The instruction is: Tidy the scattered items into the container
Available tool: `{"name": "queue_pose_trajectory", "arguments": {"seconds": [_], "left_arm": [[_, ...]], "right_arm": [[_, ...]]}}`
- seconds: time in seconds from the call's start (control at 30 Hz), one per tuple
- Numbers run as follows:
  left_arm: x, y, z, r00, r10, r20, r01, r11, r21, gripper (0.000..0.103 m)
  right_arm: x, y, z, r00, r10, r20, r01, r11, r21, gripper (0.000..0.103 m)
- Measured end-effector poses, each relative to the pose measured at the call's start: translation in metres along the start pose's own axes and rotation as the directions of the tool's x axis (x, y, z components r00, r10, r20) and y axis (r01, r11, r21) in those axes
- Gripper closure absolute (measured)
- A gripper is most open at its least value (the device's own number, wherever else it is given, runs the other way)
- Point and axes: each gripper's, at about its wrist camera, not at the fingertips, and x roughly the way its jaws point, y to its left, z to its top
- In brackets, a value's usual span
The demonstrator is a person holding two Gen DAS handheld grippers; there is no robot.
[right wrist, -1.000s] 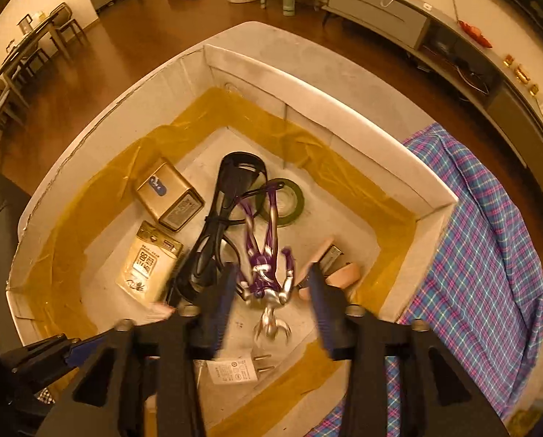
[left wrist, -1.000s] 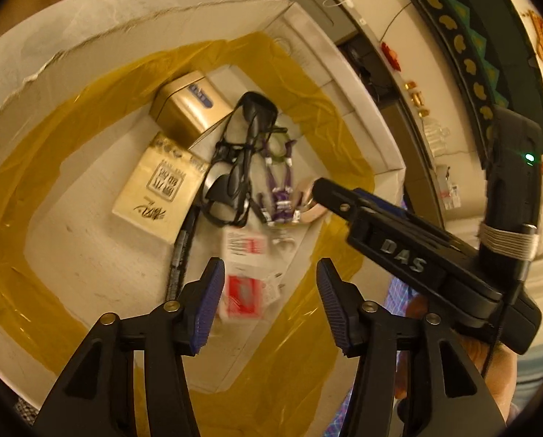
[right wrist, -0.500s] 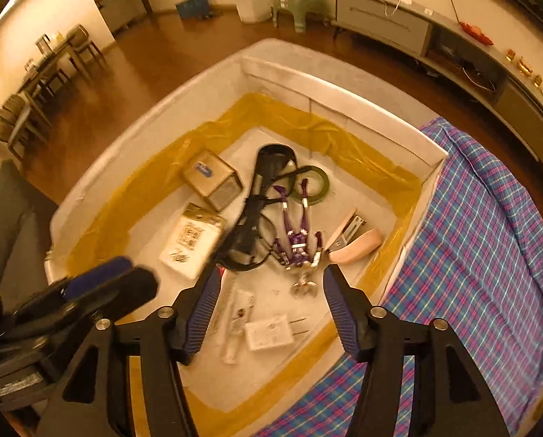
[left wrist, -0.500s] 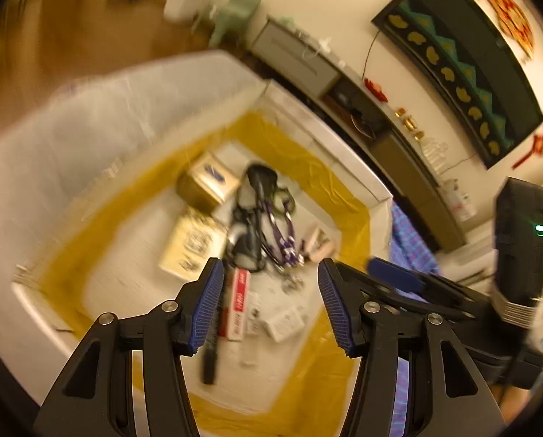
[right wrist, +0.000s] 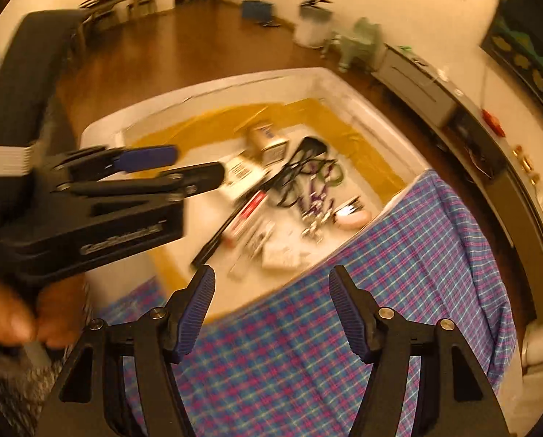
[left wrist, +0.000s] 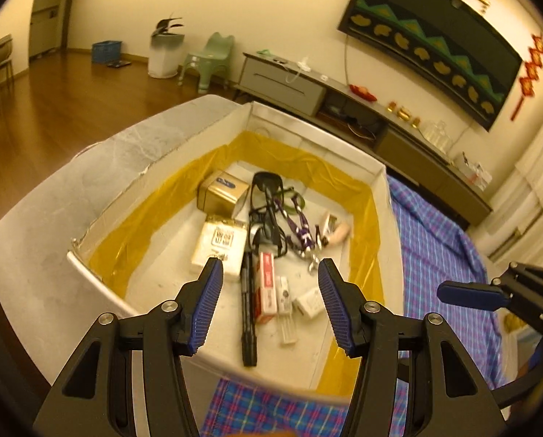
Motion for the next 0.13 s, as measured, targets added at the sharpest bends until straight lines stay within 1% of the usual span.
{"name": "queue_pose_trajectory", "arguments": {"seconds": [0.13], "left_arm": [[-0.0113, -0.0008, -0.0032, 0.997, 0.05, 0.064, -0.051, 0.998, 0.022, 0.045]], "right_arm": [[-0.0006, 0.0064, -0.0075, 1.0, 0.017, -0.005, -0.017, 1.0, 0.007, 0.037]]}}
